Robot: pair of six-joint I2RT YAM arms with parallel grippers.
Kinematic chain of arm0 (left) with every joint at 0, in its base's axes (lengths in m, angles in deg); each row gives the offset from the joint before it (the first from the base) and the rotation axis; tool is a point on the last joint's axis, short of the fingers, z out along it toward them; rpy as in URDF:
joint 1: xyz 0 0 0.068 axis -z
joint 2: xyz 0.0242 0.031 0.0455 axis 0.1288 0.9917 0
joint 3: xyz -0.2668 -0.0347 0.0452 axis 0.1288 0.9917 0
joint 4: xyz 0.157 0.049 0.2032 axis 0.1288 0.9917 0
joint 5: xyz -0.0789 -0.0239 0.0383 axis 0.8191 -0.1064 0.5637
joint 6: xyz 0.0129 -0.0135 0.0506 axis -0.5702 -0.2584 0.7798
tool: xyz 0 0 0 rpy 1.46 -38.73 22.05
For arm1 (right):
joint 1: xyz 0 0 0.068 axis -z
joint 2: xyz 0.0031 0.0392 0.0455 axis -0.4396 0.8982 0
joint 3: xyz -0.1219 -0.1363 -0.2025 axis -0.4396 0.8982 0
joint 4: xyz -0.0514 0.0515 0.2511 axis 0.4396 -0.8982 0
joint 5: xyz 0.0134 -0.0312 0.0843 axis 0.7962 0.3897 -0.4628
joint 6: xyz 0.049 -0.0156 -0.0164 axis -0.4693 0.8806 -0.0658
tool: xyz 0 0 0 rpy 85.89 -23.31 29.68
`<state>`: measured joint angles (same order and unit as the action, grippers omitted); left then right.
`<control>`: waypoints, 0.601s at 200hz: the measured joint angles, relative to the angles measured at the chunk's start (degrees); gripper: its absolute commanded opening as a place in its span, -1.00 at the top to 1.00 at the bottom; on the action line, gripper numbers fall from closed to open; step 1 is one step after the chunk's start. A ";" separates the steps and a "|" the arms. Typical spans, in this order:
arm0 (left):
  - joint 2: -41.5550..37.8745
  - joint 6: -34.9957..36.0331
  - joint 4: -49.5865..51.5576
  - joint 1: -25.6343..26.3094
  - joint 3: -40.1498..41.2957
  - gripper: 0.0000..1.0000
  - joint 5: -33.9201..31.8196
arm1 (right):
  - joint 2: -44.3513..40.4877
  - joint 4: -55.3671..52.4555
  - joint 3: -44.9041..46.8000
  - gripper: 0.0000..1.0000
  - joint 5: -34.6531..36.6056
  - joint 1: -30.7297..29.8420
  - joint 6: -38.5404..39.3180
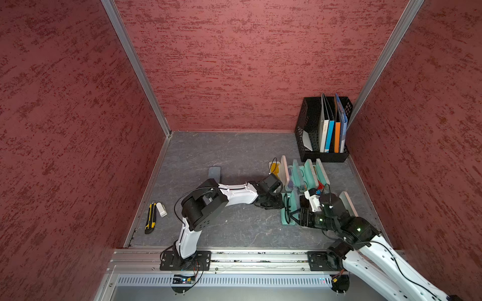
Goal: Close the glasses case
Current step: Move the glasses case to the center of the board.
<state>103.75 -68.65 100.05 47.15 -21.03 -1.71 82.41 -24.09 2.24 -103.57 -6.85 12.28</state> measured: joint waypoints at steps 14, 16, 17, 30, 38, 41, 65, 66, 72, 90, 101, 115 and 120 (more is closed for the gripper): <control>0.02 0.24 0.26 -0.22 0.00 0.32 -0.17 | -0.04 -0.07 0.00 -0.20 0.00 0.02 0.11; 0.02 0.11 0.35 -0.26 0.00 0.34 -0.24 | -0.04 -0.07 0.00 -0.20 0.00 0.02 0.13; 0.04 0.28 0.44 -0.28 0.00 0.35 -0.28 | -0.04 -0.07 0.00 -0.20 0.00 0.02 0.13; 0.09 0.59 0.79 -0.55 0.07 0.37 -0.52 | -0.04 -0.07 0.00 -0.20 0.00 0.02 0.17; 0.09 0.63 0.85 -0.74 0.15 0.41 -0.59 | -0.02 -0.07 0.00 -0.21 0.00 0.02 0.17; 0.09 0.59 0.83 -0.83 0.22 0.43 -0.63 | -0.02 -0.07 0.00 -0.21 0.00 0.02 0.17; 0.09 0.83 0.79 -1.11 0.50 0.46 -0.76 | 0.20 -0.04 0.00 -0.21 0.00 0.02 0.17; 0.09 0.85 0.79 -1.14 0.52 0.46 -0.76 | 0.20 -0.04 0.00 -0.21 0.00 0.02 0.17; 0.07 0.92 0.79 -1.14 0.52 0.48 -0.74 | 0.37 0.00 0.00 -0.21 0.00 0.02 0.20; 0.07 1.20 0.33 -1.14 0.74 0.51 -0.74 | 1.20 0.20 0.00 -0.21 -0.04 0.02 0.20; 0.02 1.36 0.04 -1.14 0.94 0.52 -0.76 | 1.68 0.26 0.00 -0.21 -0.07 0.04 0.20; -0.31 1.55 -0.68 -1.14 1.70 0.53 -0.83 | 2.12 0.50 0.00 -0.21 -0.11 0.02 0.20; -0.44 1.64 -0.92 -1.16 2.01 0.54 -0.92 | 2.23 0.63 0.00 -0.21 -0.13 0.02 0.20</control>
<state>103.31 -67.01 99.13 45.99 -19.02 -2.63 84.64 -23.45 2.24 -103.70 -6.83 12.48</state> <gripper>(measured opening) 0.236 0.605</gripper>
